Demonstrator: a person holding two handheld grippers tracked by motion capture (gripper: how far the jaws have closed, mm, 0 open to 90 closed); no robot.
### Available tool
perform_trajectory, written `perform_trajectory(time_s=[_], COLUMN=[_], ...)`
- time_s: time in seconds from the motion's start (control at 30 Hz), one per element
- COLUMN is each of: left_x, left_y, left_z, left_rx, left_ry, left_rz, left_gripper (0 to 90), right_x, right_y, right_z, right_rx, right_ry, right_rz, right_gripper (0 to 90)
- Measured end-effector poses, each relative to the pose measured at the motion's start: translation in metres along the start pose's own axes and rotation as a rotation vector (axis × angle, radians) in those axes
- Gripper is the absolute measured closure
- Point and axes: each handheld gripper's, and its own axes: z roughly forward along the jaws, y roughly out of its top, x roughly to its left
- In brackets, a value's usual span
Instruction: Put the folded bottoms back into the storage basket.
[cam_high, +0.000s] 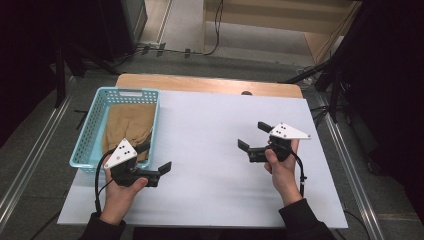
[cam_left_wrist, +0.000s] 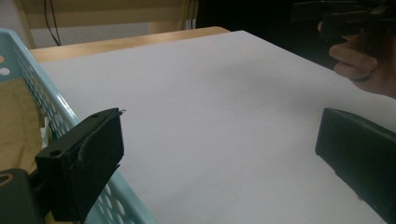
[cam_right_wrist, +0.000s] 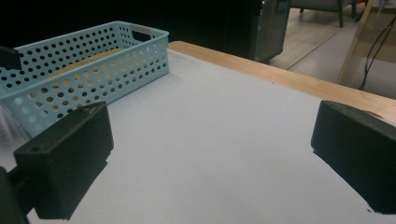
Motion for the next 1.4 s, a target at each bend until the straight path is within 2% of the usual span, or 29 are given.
perform_trajectory(time_s=[0.1, 0.27, 0.6, 0.93, 1.4], left_x=[0.001, 0.002, 0.001, 0.001, -0.001], left_y=[-0.001, -0.003, -0.006, -0.008, -0.01], left_z=[0.0, 0.001, 0.002, 0.003, 0.005], left_rx=[-0.002, 0.001, 0.01, 0.013, 0.028], left_ry=[0.004, 0.003, 0.009, 0.004, 0.008], left_rz=[-0.005, -0.006, -0.002, 0.013, 0.035], left_gripper=[0.9, 0.9, 0.9, 1.0, 1.1], right_x=[-0.005, -0.015, -0.026, -0.028, -0.038], right_y=[-0.007, -0.02, -0.039, -0.048, -0.062], right_z=[-0.008, -0.023, -0.044, -0.066, -0.098], right_rx=[0.007, 0.008, 0.032, 0.037, 0.031], right_ry=[-0.012, -0.029, -0.06, -0.078, -0.111], right_rz=[-0.004, 0.02, 0.029, 0.024, 0.05], right_gripper=[0.0, 0.0, 0.0, 0.0, 0.0])
